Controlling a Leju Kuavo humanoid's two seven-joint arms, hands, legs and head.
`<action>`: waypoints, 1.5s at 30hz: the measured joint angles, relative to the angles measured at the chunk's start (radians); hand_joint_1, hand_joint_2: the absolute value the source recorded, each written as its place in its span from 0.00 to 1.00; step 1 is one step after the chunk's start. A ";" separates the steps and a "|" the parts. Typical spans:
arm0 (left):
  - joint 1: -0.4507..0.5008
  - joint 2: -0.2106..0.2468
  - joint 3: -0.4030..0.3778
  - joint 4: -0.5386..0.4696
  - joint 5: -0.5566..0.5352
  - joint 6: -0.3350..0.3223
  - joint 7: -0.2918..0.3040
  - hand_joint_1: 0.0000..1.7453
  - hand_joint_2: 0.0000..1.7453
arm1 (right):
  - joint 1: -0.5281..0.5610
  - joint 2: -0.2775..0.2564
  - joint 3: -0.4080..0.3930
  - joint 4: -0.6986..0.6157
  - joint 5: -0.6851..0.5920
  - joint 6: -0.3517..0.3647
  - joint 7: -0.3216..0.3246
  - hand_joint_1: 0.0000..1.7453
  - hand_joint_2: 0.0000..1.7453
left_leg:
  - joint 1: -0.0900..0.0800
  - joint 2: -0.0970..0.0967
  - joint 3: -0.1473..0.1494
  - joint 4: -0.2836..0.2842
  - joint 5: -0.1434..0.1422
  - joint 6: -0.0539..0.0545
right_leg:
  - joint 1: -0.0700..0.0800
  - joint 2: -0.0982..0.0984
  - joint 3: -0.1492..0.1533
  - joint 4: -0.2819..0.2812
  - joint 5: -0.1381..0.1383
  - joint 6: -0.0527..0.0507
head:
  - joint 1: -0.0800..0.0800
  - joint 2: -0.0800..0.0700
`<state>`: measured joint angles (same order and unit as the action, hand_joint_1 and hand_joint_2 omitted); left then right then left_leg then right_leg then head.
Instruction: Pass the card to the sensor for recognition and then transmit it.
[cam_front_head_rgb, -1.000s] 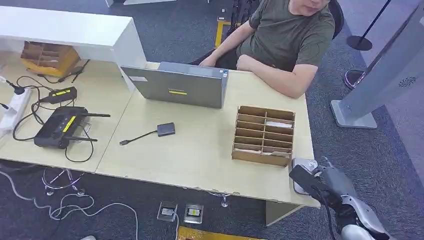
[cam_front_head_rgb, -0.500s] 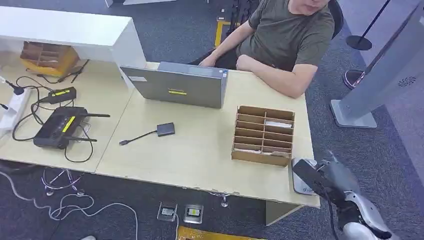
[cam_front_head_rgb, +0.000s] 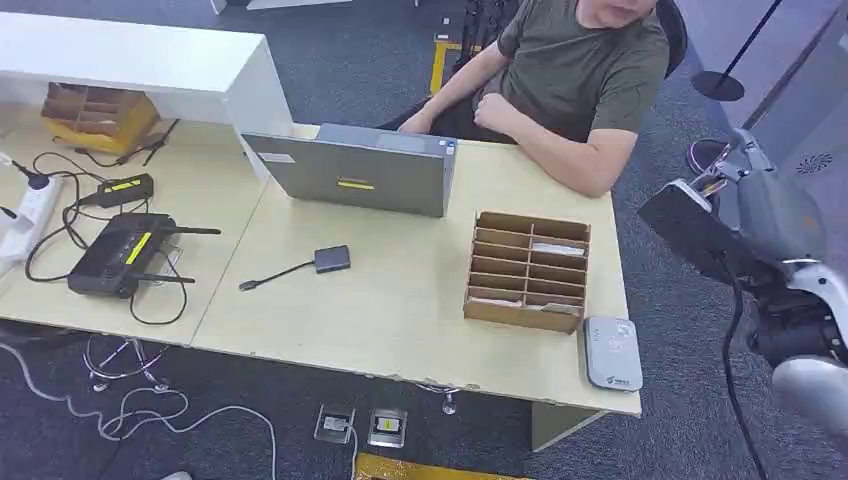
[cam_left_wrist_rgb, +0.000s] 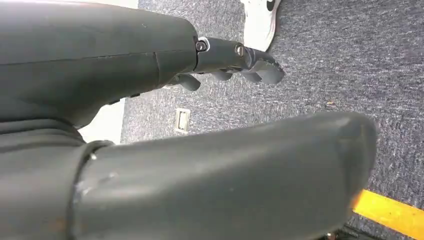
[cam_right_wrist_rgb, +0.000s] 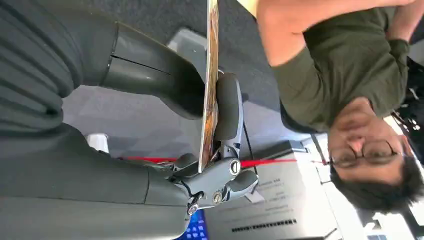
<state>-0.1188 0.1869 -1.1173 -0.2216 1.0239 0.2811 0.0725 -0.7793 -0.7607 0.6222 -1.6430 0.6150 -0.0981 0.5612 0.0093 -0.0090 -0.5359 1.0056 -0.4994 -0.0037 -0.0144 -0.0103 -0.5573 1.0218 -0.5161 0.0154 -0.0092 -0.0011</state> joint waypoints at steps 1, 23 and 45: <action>0.000 -0.001 0.000 0.000 -0.001 0.002 0.000 0.00 0.00 | -0.015 -0.001 0.000 0.000 -0.005 0.015 0.001 1.00 1.00 | 0.000 0.000 0.000 0.000 0.000 0.000 | 0.000 0.000 0.000 0.000 0.000 0.000 | -0.001 0.000; -0.054 -0.040 -0.059 0.000 -0.110 -0.030 0.036 0.00 0.00 | -0.153 0.159 0.164 0.247 0.083 0.060 -0.020 1.00 1.00 | 0.002 -0.005 -0.002 0.000 0.001 0.000 | 0.002 -0.005 0.000 0.000 0.000 0.000 | 0.000 0.000; -0.065 -0.068 -0.099 0.000 -0.107 -0.033 0.046 0.00 0.00 | -0.145 0.199 0.168 0.335 0.140 0.060 -0.012 0.00 0.00 | 0.002 -0.005 -0.002 0.000 0.001 0.000 | 0.002 -0.005 0.000 0.000 0.000 0.000 | 0.000 0.000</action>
<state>-0.1843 0.1190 -1.2165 -0.2216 0.9171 0.2480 0.1183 -0.9246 -0.5615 0.7900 -1.3085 0.7546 -0.0381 0.5490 0.0109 -0.0136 -0.5374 1.0057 -0.4981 -0.0040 -0.0128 -0.0152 -0.5574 1.0218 -0.5161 0.0153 -0.0092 -0.0011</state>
